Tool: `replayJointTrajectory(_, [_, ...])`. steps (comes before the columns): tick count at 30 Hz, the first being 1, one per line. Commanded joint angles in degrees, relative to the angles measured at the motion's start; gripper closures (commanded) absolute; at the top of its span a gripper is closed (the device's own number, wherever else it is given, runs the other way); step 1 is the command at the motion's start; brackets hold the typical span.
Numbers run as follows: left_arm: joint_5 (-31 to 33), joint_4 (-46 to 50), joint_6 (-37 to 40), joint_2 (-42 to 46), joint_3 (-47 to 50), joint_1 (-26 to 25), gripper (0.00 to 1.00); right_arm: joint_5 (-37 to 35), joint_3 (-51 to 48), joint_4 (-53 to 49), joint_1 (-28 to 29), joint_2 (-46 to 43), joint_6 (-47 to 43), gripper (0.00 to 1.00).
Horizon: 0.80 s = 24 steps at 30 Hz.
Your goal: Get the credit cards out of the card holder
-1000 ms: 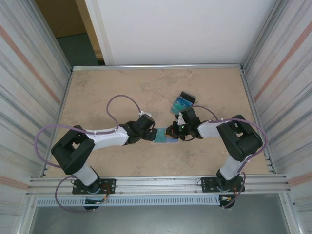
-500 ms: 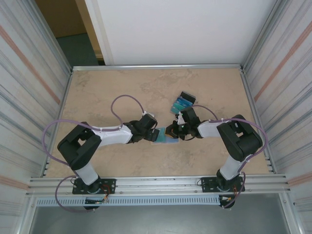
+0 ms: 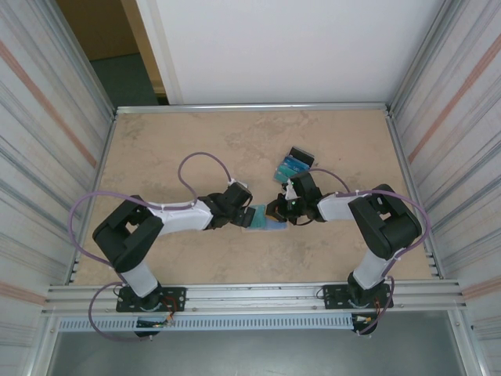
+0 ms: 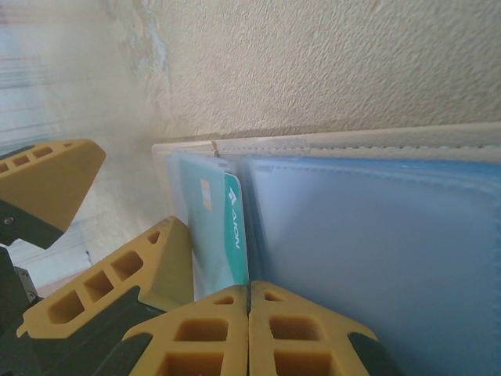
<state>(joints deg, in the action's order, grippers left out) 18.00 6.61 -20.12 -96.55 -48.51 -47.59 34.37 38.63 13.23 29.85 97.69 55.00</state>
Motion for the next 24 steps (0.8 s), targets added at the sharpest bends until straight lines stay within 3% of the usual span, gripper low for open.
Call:
replayJointTrajectory(1, [1.1,3.6,0.6,-2.0,0.4,0.6,0.01,-0.4,0.2,-1.9,-0.7,-0.7,-0.7,0.94])
replayJointTrajectory(24, [2.4,3.8,1.7,-2.6,0.4,0.6,0.01,-5.1,1.7,-12.5,-1.9,-6.4,-6.6,0.96])
